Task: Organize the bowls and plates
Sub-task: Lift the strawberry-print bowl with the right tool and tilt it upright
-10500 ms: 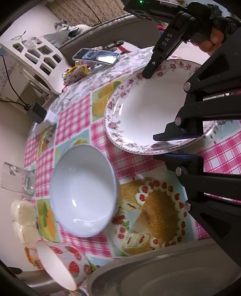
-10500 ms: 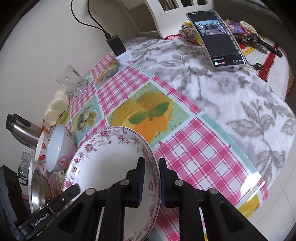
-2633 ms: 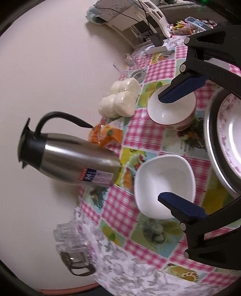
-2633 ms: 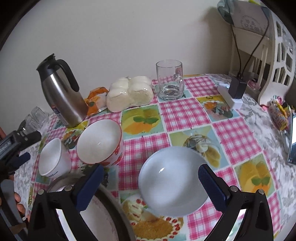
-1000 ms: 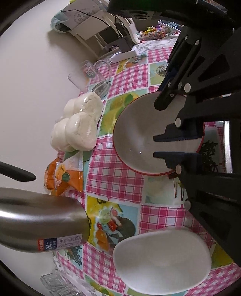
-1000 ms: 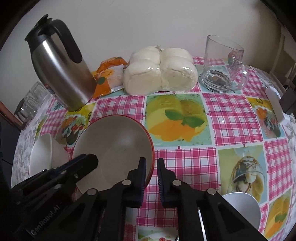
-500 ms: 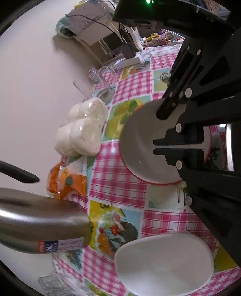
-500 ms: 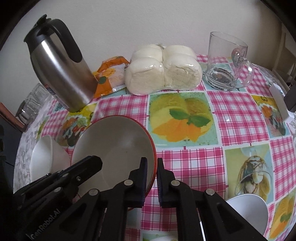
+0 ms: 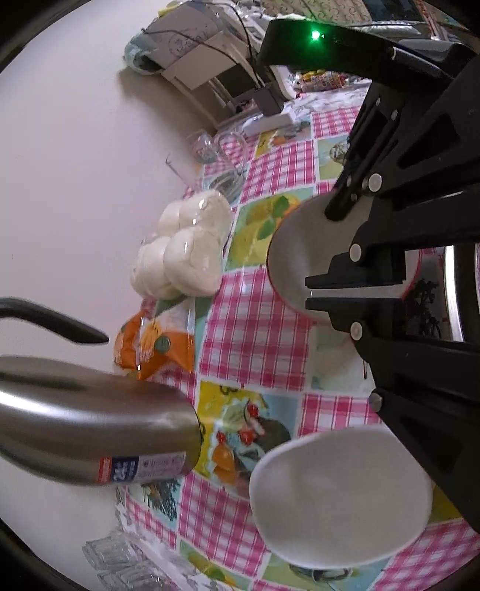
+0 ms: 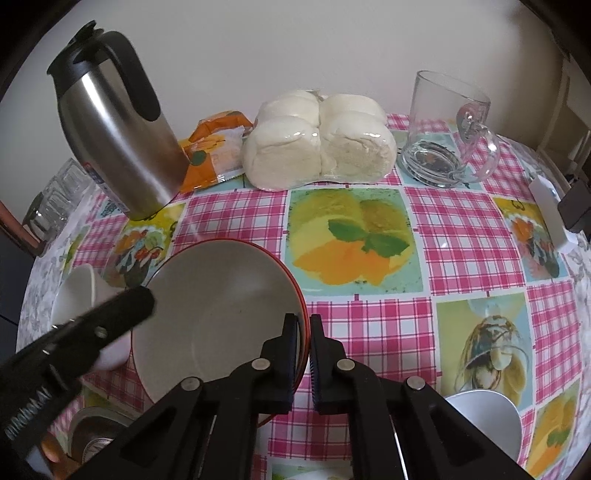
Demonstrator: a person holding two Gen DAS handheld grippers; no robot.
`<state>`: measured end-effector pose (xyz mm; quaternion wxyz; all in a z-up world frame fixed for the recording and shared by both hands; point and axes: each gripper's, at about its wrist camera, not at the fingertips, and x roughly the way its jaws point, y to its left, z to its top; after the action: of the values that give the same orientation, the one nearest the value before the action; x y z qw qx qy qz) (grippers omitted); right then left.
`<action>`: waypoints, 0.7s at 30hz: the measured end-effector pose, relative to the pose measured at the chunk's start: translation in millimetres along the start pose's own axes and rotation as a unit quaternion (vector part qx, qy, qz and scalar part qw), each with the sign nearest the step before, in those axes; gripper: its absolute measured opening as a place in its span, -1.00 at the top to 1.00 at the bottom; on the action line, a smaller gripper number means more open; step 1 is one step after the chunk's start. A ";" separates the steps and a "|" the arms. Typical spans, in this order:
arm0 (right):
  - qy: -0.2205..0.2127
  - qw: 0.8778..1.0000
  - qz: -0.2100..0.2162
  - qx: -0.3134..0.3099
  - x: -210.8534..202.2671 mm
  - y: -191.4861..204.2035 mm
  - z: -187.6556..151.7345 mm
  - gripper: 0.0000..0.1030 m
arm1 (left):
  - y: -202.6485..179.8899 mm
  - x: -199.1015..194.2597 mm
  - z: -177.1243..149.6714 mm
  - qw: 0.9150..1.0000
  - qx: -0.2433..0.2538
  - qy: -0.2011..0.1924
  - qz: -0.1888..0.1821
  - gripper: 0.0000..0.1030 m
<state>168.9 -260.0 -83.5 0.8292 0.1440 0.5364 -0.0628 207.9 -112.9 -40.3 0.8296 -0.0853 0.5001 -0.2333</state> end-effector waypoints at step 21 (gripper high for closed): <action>0.009 1.000 -0.008 0.011 3.8 -10.6 -2.1 0.85 | -10.2 35.0 -15.8 0.998 0.026 0.054 0.028 0.69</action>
<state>165.9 -269.3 -89.6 0.8223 0.1491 0.5441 -0.0741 204.8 -136.9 -71.9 0.8095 -0.0368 0.5401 -0.2271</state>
